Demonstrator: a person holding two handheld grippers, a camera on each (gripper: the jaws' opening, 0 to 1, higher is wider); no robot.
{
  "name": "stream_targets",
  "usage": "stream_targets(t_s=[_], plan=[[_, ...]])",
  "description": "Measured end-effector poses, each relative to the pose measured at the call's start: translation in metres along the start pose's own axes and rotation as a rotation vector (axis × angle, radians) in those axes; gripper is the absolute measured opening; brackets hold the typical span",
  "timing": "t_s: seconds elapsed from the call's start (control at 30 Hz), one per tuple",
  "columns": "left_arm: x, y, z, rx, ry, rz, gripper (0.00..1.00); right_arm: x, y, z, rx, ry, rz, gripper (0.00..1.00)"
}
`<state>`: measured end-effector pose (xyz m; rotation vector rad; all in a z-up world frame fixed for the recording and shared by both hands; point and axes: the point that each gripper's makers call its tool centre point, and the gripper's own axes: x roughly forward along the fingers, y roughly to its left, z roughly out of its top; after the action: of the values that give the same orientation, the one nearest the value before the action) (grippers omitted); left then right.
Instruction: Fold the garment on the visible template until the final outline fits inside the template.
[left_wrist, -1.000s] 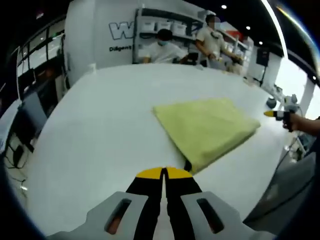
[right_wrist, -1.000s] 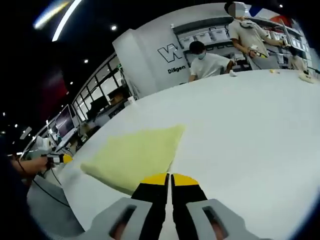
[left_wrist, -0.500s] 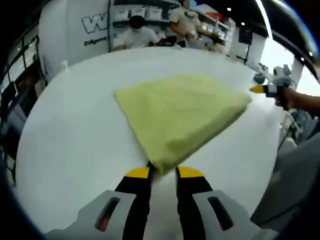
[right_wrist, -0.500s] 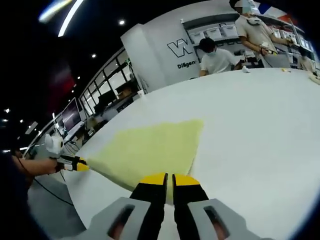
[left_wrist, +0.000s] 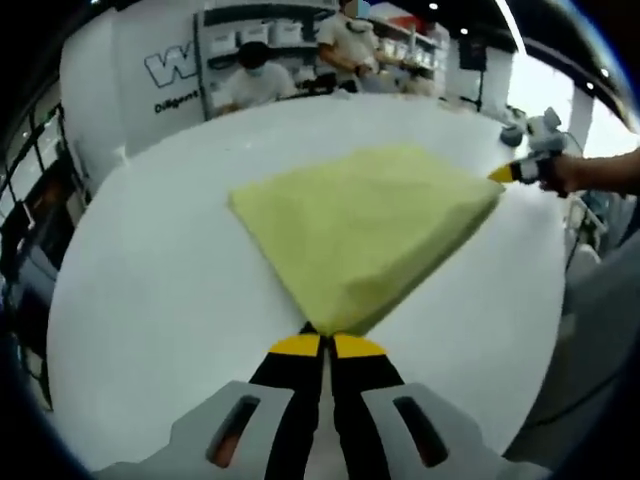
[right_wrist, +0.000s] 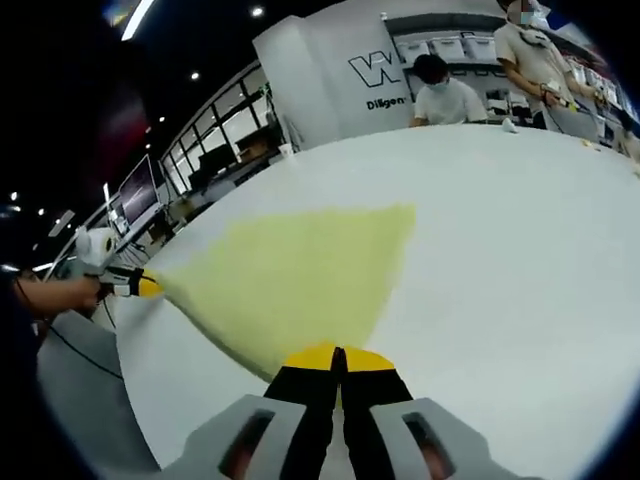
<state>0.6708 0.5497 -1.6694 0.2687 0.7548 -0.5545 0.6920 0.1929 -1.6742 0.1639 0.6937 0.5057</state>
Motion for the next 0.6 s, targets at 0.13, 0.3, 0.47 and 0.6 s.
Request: stream_targets(t_s=[0.13,0.3,0.47,0.6], plan=[[-0.005,0.007,0.002,0.019,0.003,-0.011,0.0,-0.001,-0.002,-0.004,-0.016,0.019,-0.003,0.0],[-0.002,0.007,-0.001,0.016,0.01,-0.029,0.0,-0.009,0.008,0.019,0.048,-0.079,0.032,0.0],[-0.002,0.003,-0.002,0.018,0.021,-0.035,0.0,-0.008,0.031,0.006,-0.063,0.006,0.104,0.0],[-0.004,0.002,-0.001,0.008,0.019,-0.041,0.0,0.001,0.034,-0.006,-0.062,0.034,0.111,0.0]])
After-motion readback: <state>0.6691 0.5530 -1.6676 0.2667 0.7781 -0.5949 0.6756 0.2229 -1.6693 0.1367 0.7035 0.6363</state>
